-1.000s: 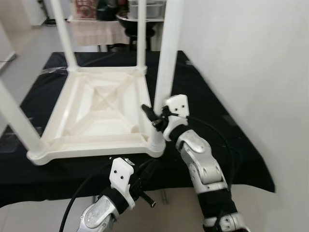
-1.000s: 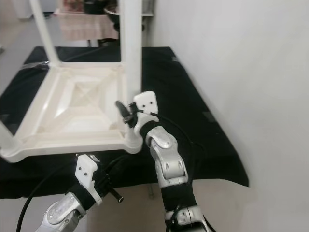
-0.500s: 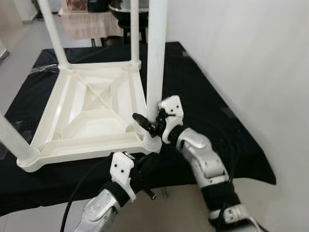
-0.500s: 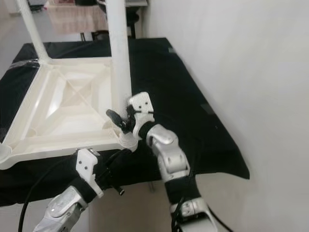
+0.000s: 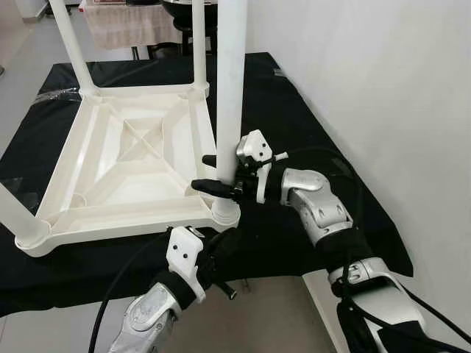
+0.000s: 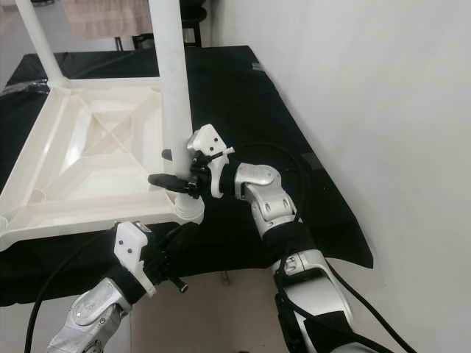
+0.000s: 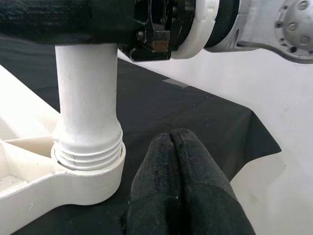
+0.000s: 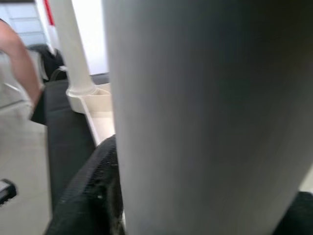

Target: Building children table

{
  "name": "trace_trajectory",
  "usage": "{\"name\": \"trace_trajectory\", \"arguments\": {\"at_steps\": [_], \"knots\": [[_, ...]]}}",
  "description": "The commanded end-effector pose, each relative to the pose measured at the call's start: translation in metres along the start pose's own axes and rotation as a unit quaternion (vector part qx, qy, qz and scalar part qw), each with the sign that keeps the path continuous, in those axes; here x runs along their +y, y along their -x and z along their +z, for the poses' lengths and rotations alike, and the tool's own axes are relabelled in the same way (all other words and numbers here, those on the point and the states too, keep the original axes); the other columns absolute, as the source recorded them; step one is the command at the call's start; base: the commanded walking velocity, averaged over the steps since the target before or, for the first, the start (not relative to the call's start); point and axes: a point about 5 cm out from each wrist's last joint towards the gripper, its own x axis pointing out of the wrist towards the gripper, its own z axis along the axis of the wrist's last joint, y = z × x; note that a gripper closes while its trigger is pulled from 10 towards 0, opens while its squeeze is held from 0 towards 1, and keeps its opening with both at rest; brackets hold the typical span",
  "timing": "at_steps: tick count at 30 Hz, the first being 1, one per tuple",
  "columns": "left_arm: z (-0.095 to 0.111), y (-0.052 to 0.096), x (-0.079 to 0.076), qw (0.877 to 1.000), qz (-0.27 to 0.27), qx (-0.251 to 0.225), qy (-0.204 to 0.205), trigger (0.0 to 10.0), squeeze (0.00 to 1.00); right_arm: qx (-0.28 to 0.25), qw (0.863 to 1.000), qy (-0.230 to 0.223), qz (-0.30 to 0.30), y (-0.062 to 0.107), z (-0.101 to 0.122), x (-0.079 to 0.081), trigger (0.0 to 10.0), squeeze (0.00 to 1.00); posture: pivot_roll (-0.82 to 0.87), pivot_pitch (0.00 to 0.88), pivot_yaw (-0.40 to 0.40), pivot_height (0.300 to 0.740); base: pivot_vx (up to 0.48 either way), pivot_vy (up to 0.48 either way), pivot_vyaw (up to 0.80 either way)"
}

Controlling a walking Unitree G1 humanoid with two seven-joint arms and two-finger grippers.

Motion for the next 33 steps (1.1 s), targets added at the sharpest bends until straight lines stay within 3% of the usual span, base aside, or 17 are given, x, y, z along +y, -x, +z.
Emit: {"name": "trace_trajectory", "arguments": {"at_steps": [1,16,20,21,22,23,24,25,26,27,29,31,33], "knots": [[-0.003,0.001,-0.002,1.000,-0.003,0.006,0.004,10.0,0.00,-0.016,1.000,-0.015,0.005,0.001,0.002,-0.003,0.0,0.00,0.08,0.075,-0.062,0.740,0.000,0.000,0.00],[-0.003,0.002,-0.003,1.000,-0.004,0.006,0.004,10.0,0.00,0.015,1.000,-0.018,0.010,0.023,-0.021,-0.009,0.0,0.00,0.08,0.082,-0.058,0.740,0.000,0.000,0.00],[-0.003,0.003,-0.002,1.000,-0.004,0.007,0.005,10.0,0.00,0.040,0.998,-0.010,-0.048,0.034,-0.032,-0.011,0.0,0.00,0.07,0.090,-0.054,0.740,0.000,0.000,0.00],[-0.003,0.004,-0.002,1.000,-0.004,0.008,0.006,10.0,0.00,0.057,0.990,-0.026,-0.129,0.037,-0.041,-0.012,0.0,0.00,0.07,0.096,-0.056,0.740,0.000,0.000,0.00],[-0.003,0.005,-0.001,1.000,-0.004,0.008,0.006,10.0,0.00,0.078,0.954,-0.065,-0.283,0.038,-0.056,-0.013,0.0,0.00,0.06,0.100,-0.051,0.740,0.000,0.000,0.00],[-0.003,0.005,-0.001,1.000,-0.004,0.008,0.006,10.0,0.00,0.078,0.954,-0.065,-0.283,0.038,-0.056,-0.013,0.0,0.00,0.06,0.100,-0.051,0.740,0.000,0.000,0.00],[-0.003,0.005,0.000,1.000,-0.005,0.009,0.006,10.0,0.00,0.099,0.912,-0.092,-0.387,0.043,-0.067,-0.012,0.0,0.00,0.06,0.100,-0.051,0.740,0.000,0.000,0.00],[-0.003,0.006,0.000,1.000,-0.005,0.009,0.006,10.0,0.00,0.113,0.897,-0.098,-0.416,0.041,-0.076,0.003,0.0,0.00,0.06,0.109,-0.045,0.740,0.000,0.000,0.00],[-0.003,0.006,0.000,1.000,-0.005,0.009,0.006,10.0,0.00,0.113,0.897,-0.098,-0.416,0.041,-0.076,0.003,0.0,0.00,0.06,0.109,-0.045,0.740,0.000,0.000,0.00],[-0.004,0.006,0.001,1.000,-0.005,0.010,0.006,10.0,0.00,0.100,0.910,-0.088,-0.393,0.025,-0.077,0.030,0.0,0.00,0.06,0.104,-0.040,0.740,0.000,0.000,0.00],[-0.004,0.006,0.001,1.000,-0.005,0.010,0.006,10.0,0.00,0.100,0.910,-0.088,-0.393,0.025,-0.077,0.030,0.0,0.00,0.06,0.104,-0.040,0.740,0.000,0.000,0.00],[-0.005,0.006,0.002,1.000,-0.006,0.012,0.006,10.0,0.00,0.086,0.929,-0.076,-0.352,0.006,-0.074,0.037,0.0,0.00,0.06,0.100,-0.037,0.740,0.000,0.000,0.00],[-0.005,0.006,0.002,1.000,-0.006,0.012,0.006,10.0,0.00,0.091,0.931,-0.069,-0.347,0.003,-0.072,0.034,0.0,0.00,0.06,0.095,-0.044,0.740,0.000,0.000,0.00]]}}
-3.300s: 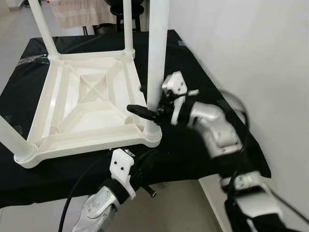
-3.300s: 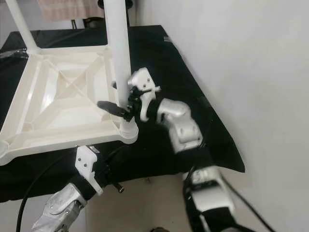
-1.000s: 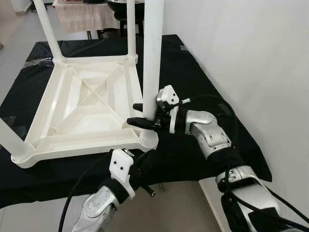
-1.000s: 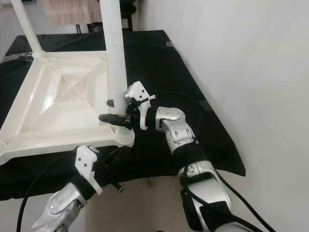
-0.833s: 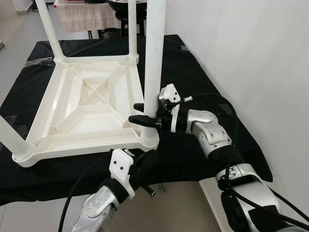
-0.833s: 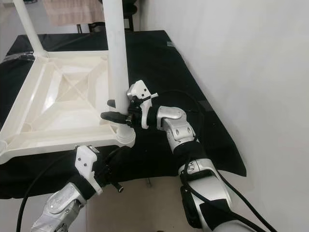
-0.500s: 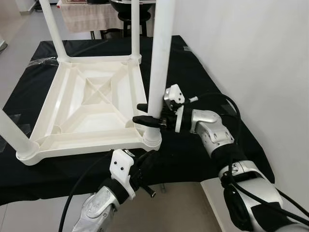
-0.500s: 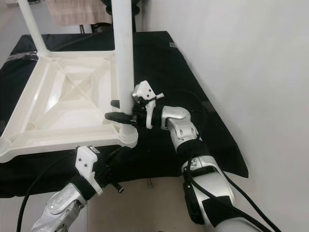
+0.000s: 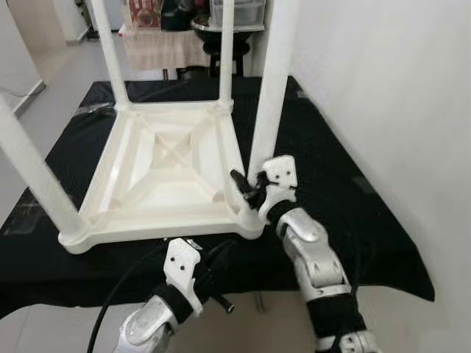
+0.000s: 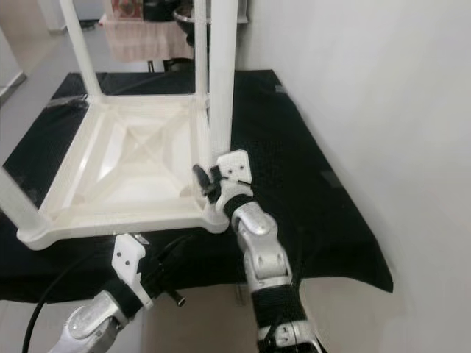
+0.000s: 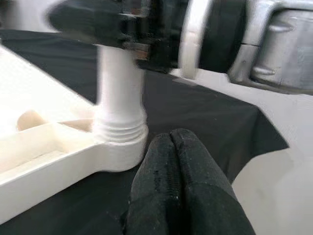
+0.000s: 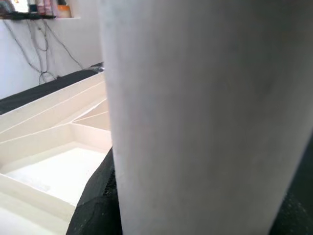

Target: Building children table

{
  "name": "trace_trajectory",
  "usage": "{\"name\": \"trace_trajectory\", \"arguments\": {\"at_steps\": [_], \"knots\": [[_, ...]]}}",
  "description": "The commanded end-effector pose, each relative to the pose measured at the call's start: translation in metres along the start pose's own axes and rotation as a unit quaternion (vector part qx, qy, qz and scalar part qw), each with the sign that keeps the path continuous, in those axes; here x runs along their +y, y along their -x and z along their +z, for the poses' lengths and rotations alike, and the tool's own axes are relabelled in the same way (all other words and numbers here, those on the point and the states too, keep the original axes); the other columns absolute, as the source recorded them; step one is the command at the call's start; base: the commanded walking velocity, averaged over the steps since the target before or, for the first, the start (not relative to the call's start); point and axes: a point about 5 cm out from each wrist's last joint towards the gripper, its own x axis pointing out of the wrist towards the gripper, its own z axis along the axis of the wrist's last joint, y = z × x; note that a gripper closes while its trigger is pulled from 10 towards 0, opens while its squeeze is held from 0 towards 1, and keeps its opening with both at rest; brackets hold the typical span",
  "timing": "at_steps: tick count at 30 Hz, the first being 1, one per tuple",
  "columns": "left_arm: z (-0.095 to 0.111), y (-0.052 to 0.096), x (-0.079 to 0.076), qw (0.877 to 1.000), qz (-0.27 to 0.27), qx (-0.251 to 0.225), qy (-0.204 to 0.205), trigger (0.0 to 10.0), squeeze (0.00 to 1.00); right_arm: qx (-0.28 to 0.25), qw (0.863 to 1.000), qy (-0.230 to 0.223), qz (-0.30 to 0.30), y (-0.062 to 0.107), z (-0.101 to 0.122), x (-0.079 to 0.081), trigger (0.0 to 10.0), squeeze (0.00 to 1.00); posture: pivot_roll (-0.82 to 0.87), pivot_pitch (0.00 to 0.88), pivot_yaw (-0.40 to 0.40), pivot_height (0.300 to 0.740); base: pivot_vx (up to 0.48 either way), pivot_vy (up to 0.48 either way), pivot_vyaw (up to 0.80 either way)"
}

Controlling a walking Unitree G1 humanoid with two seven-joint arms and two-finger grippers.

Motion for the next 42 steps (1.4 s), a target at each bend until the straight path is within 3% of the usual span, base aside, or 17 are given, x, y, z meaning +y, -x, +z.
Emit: {"name": "trace_trajectory", "arguments": {"at_steps": [1,2,3,4,5,11,12,14,16,18,20,28,29,30,31,37,42], "knots": [[-0.002,0.000,-0.001,1.000,-0.005,0.003,0.003,10.0,0.00,0.100,0.995,0.000,0.008,0.005,-0.042,0.004,0.0,0.00,0.06,0.095,-0.044,0.740,0.000,0.000,0.00],[-0.002,0.000,-0.001,1.000,-0.004,0.002,0.003,10.0,0.00,0.098,0.995,0.001,0.013,0.002,-0.039,0.003,10.0,0.00,0.06,0.094,-0.046,0.740,0.000,0.000,0.00],[-0.002,0.000,-0.001,1.000,-0.004,0.002,0.003,10.0,0.00,0.098,0.995,0.001,0.013,0.002,-0.039,0.003,10.0,0.00,0.06,0.094,-0.046,0.740,0.000,0.000,0.00],[-0.002,0.000,-0.001,1.000,-0.003,0.002,0.002,10.0,0.00,0.088,0.996,-0.010,0.027,-0.001,-0.035,0.003,10.0,0.77,0.07,0.094,-0.048,0.740,0.000,0.000,0.00],[-0.002,-0.001,-0.001,1.000,-0.002,0.001,0.002,10.0,0.00,0.081,0.995,-0.019,0.050,-0.003,-0.028,0.006,10.0,1.00,0.07,0.095,-0.051,0.740,0.000,0.000,0.00],[-0.003,-0.001,-0.002,1.000,-0.001,0.000,0.002,10.0,0.00,0.059,0.993,-0.014,0.106,-0.005,-0.009,0.015,10.0,1.00,0.07,0.094,-0.051,0.740,0.000,0.000,0.00],[-0.003,-0.002,-0.002,1.000,-0.002,0.000,0.003,10.0,0.00,0.038,0.989,-0.003,0.144,-0.007,0.001,0.015,10.0,0.00,0.06,0.091,-0.053,0.740,0.000,0.000,0.00],[-0.003,-0.002,-0.003,1.000,-0.003,0.000,0.003,10.0,0.00,0.024,0.985,0.005,0.170,-0.008,0.008,0.016,10.0,0.00,0.06,0.090,-0.053,0.740,0.000,0.000,0.00],[-0.003,-0.003,-0.003,1.000,-0.004,0.000,0.004,10.0,0.00,-0.004,0.964,0.041,0.263,-0.008,0.021,0.014,10.0,0.00,0.07,0.086,-0.056,0.740,0.000,0.000,0.00],[-0.003,-0.003,-0.003,1.000,-0.004,0.000,0.004,10.0,0.00,-0.004,0.964,0.041,0.263,-0.008,0.021,0.014,10.0,0.00,0.07,0.086,-0.056,0.740,0.000,0.000,0.00],[-0.002,-0.004,-0.004,1.000,-0.004,-0.002,0.003,10.0,0.00,0.000,0.939,0.058,0.340,-0.008,0.024,0.006,10.0,0.00,0.08,0.078,-0.066,0.740,0.000,0.000,0.00],[-0.002,-0.004,-0.004,1.000,-0.004,-0.002,0.003,10.0,0.00,0.000,0.939,0.058,0.340,-0.008,0.024,0.006,10.0,0.00,0.08,0.078,-0.066,0.740,0.000,0.000,0.00],[-0.002,-0.004,-0.004,1.000,-0.003,-0.002,0.002,10.0,0.00,0.008,0.930,0.061,0.362,-0.009,0.023,0.000,10.0,0.00,0.08,0.078,-0.066,0.740,0.000,0.000,0.00],[-0.002,-0.004,-0.004,1.000,-0.003,-0.002,0.002,10.0,0.00,0.008,0.930,0.061,0.362,-0.009,0.023,0.000,10.0,0.00,0.08,0.078,-0.066,0.740,0.000,0.000,0.00],[-0.002,-0.004,-0.005,1.000,-0.003,-0.003,0.002,10.0,0.00,0.025,0.927,0.059,0.371,-0.012,0.020,-0.012,0.0,0.00,0.11,0.070,-0.065,0.740,0.000,0.000,0.00],[-0.001,-0.004,-0.006,1.000,-0.002,-0.003,0.000,10.0,0.00,0.050,0.934,0.046,0.351,-0.013,0.014,-0.032,0.0,0.00,0.11,0.070,-0.065,0.740,0.000,0.000,0.00],[0.002,-0.003,-0.006,1.000,0.000,-0.005,-0.002,10.0,0.00,0.046,0.954,0.032,0.294,-0.003,0.002,-0.050,0.0,0.00,0.10,0.090,-0.060,0.740,0.000,0.000,0.00]]}}
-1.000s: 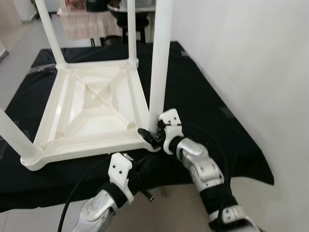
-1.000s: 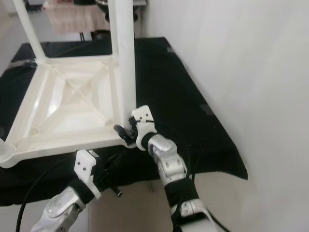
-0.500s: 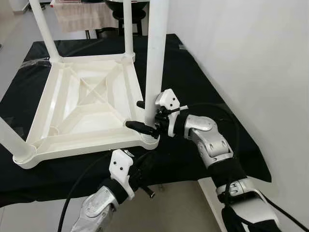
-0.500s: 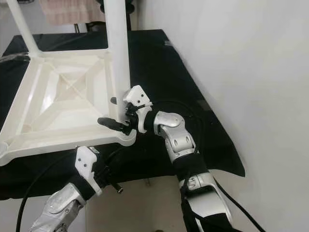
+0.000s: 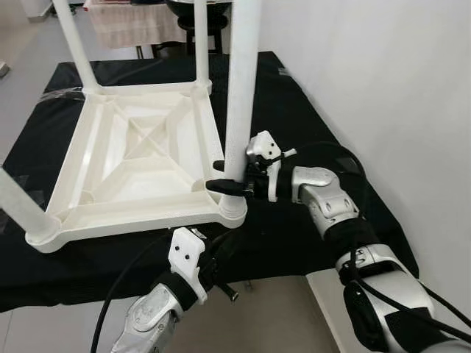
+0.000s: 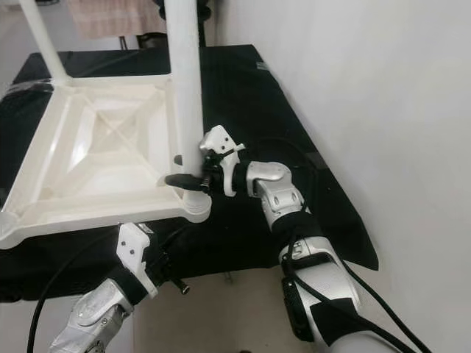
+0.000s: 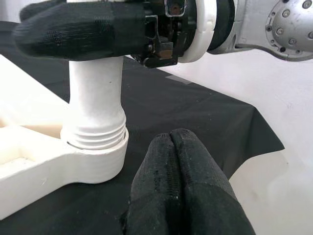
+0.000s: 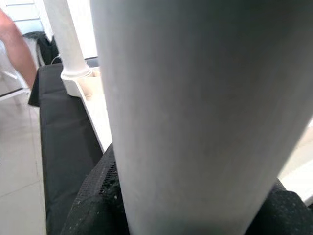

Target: Building children table

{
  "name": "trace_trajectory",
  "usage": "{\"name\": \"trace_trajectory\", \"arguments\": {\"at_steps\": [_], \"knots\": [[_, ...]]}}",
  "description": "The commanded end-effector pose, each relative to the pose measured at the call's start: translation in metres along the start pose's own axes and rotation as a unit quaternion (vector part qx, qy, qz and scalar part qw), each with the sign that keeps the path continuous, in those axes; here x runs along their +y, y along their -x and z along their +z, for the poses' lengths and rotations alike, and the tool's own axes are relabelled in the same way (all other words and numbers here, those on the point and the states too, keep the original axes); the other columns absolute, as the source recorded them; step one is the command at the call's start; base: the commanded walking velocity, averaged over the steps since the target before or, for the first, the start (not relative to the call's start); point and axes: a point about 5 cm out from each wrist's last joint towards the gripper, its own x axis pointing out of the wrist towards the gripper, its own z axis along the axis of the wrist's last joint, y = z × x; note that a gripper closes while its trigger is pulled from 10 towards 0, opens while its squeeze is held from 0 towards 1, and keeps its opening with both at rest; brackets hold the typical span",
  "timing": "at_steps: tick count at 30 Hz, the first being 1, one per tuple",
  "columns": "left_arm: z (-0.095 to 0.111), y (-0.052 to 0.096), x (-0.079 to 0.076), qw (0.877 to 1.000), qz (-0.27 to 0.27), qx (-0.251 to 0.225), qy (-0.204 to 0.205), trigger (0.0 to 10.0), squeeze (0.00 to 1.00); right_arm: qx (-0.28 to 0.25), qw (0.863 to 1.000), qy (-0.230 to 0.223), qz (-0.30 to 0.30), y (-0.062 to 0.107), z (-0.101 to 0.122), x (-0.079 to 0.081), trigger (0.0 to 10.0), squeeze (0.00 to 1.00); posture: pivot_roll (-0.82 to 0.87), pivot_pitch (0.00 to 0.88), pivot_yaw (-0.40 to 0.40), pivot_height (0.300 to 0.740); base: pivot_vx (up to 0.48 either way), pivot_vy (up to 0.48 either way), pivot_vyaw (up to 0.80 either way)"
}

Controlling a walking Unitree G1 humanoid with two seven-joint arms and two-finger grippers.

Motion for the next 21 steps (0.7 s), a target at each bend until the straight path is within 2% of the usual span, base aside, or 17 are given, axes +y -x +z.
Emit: {"name": "trace_trajectory", "arguments": {"at_steps": [1,4,5,6,7,8,9,10,11,13,14,15,17,18,19,20,21], "knots": [[0.001,0.003,-0.002,1.000,0.002,0.002,-0.002,10.0,0.00,0.015,0.999,-0.022,-0.043,0.015,-0.022,-0.003,0.0,0.00,0.10,0.092,-0.059,0.740,0.000,0.000,0.00],[0.001,0.004,-0.002,1.000,0.003,0.002,-0.003,10.0,0.00,0.026,0.997,-0.024,-0.076,0.020,-0.031,-0.003,0.0,0.00,0.10,0.098,-0.058,0.740,0.000,0.000,0.00],[0.002,0.005,-0.001,1.000,0.005,0.002,-0.004,10.0,0.00,0.047,0.990,-0.031,-0.126,0.025,-0.044,-0.002,0.0,0.00,0.09,0.105,-0.058,0.740,0.000,0.000,0.00],[0.003,0.007,-0.001,1.000,0.006,0.002,-0.006,10.0,0.00,0.072,0.980,-0.032,-0.185,0.029,-0.055,0.000,0.0,0.00,0.09,0.107,-0.058,0.740,0.000,0.000,0.00],[0.004,0.008,0.000,1.000,0.010,0.003,-0.008,10.0,0.00,0.092,0.947,-0.054,-0.302,0.036,-0.065,0.002,0.0,0.00,0.09,0.117,-0.051,0.740,0.000,0.000,0.00],[0.004,0.008,0.000,1.000,0.010,0.003,-0.008,10.0,0.00,0.092,0.947,-0.054,-0.302,0.036,-0.065,0.002,0.0,0.00,0.09,0.117,-0.051,0.740,0.000,0.000,0.00],[0.004,0.009,0.001,1.000,0.013,0.003,-0.010,10.0,0.00,0.105,0.916,-0.068,-0.381,0.043,-0.071,0.004,0.0,0.00,0.09,0.119,-0.048,0.740,0.000,0.000,0.00],[0.005,0.010,0.002,1.000,0.015,0.003,-0.012,10.0,0.00,0.101,0.904,-0.083,-0.407,0.042,-0.072,0.021,0.0,0.00,0.08,0.123,-0.038,0.740,0.000,0.000,0.00],[0.005,0.011,0.002,1.000,0.016,0.003,-0.013,10.0,0.00,0.094,0.900,-0.093,-0.415,0.041,-0.071,0.033,0.0,0.00,0.08,0.123,-0.035,0.740,0.000,0.000,0.00],[0.005,0.011,0.002,1.000,0.016,0.003,-0.013,10.0,0.00,0.094,0.900,-0.093,-0.415,0.041,-0.071,0.033,0.0,0.00,0.08,0.123,-0.035,0.740,0.000,0.000,0.00],[0.005,0.011,0.003,1.000,0.016,0.004,-0.013,10.0,0.00,0.090,0.914,-0.074,-0.388,0.032,-0.067,0.049,0.0,0.00,0.07,0.125,-0.020,0.740,0.000,0.000,0.00],[0.005,0.011,0.003,1.000,0.016,0.004,-0.013,10.0,0.00,0.090,0.914,-0.074,-0.388,0.032,-0.067,0.049,0.0,0.00,0.07,0.125,-0.020,0.740,0.000,0.000,0.00],[0.005,0.012,0.004,1.000,0.016,0.005,-0.013,10.0,0.00,0.088,0.923,-0.056,-0.369,0.025,-0.063,0.058,0.0,0.00,0.07,0.125,-0.020,0.740,0.000,0.000,0.00],[0.005,0.011,0.005,1.000,0.013,0.006,-0.010,10.0,0.00,0.089,0.927,-0.045,-0.361,0.016,-0.060,0.055,6.2,0.00,0.08,0.116,-0.023,0.740,0.000,0.000,0.00],[0.005,0.011,0.005,1.000,0.012,0.007,-0.009,10.0,0.00,0.087,0.929,-0.037,-0.357,0.009,-0.056,0.051,6.2,0.00,0.08,0.116,-0.023,0.740,0.000,0.000,0.00],[0.005,0.011,0.005,1.000,0.013,0.007,-0.009,10.0,0.00,0.073,0.935,-0.036,-0.346,0.003,-0.050,0.045,10.0,0.00,0.08,0.117,-0.023,0.740,0.000,0.000,0.00],[0.005,0.011,0.005,1.000,0.013,0.007,-0.009,10.0,0.00,0.062,0.938,-0.036,-0.340,-0.001,-0.046,0.043,10.0,0.00,0.08,0.117,-0.023,0.740,0.000,0.000,0.00]]}}
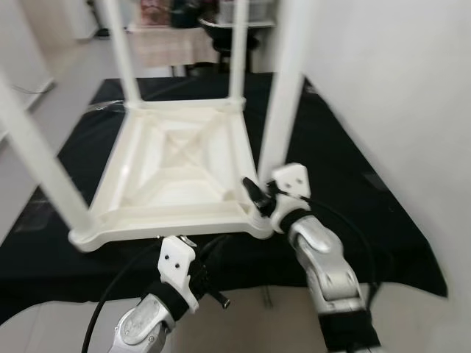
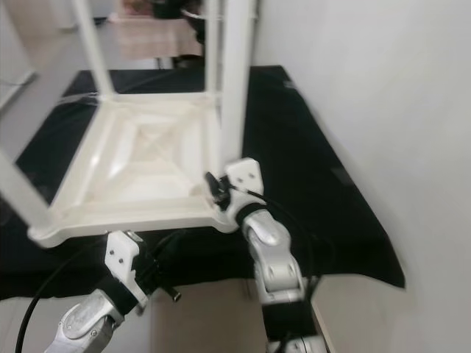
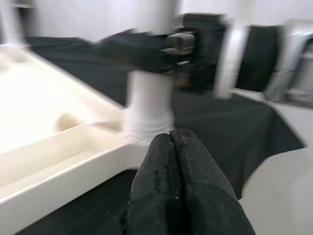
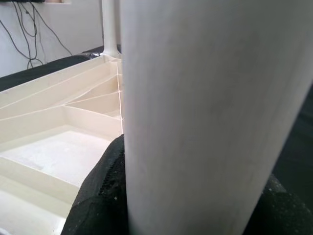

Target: Building children table

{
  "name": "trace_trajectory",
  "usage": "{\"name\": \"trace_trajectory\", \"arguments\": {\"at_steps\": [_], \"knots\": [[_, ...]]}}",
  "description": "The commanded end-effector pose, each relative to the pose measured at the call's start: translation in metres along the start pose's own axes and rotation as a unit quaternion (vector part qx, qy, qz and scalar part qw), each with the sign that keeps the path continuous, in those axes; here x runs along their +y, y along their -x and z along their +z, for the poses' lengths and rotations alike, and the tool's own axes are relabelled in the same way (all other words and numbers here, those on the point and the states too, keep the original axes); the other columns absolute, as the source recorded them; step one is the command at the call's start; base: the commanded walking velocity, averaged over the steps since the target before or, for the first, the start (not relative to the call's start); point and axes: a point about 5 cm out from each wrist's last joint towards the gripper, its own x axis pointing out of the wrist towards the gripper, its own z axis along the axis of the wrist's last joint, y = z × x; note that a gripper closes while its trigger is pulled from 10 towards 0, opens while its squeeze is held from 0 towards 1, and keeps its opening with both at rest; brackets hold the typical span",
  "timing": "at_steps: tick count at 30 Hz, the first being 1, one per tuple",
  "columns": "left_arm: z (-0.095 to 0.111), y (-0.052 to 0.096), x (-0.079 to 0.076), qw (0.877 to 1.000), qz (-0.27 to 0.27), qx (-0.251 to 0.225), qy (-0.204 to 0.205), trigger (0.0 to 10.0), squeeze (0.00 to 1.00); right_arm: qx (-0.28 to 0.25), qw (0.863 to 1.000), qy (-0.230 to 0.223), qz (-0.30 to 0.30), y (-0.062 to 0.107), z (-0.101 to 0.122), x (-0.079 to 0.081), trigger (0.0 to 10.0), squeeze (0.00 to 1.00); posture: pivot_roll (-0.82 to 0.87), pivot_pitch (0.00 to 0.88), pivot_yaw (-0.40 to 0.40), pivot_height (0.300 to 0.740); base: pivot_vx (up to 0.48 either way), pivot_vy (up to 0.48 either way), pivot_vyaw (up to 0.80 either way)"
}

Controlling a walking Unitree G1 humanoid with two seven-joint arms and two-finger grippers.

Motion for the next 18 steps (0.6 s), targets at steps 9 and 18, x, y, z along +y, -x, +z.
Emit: {"name": "trace_trajectory", "arguments": {"at_steps": [9,18], "knots": [[0.000,0.000,0.007,1.000,0.005,0.008,0.003,10.0,0.00,-0.011,0.993,-0.014,0.121,-0.025,0.024,-0.011,10.0,0.00,0.10,0.148,0.001,0.740,0.000,0.000,0.00],[0.008,-0.016,0.034,1.000,0.017,-0.003,0.007,10.0,0.00,0.012,0.931,0.057,0.360,-0.042,0.042,-0.020,10.0,0.00,0.09,0.127,0.027,0.740,0.000,0.000,0.00]]}}
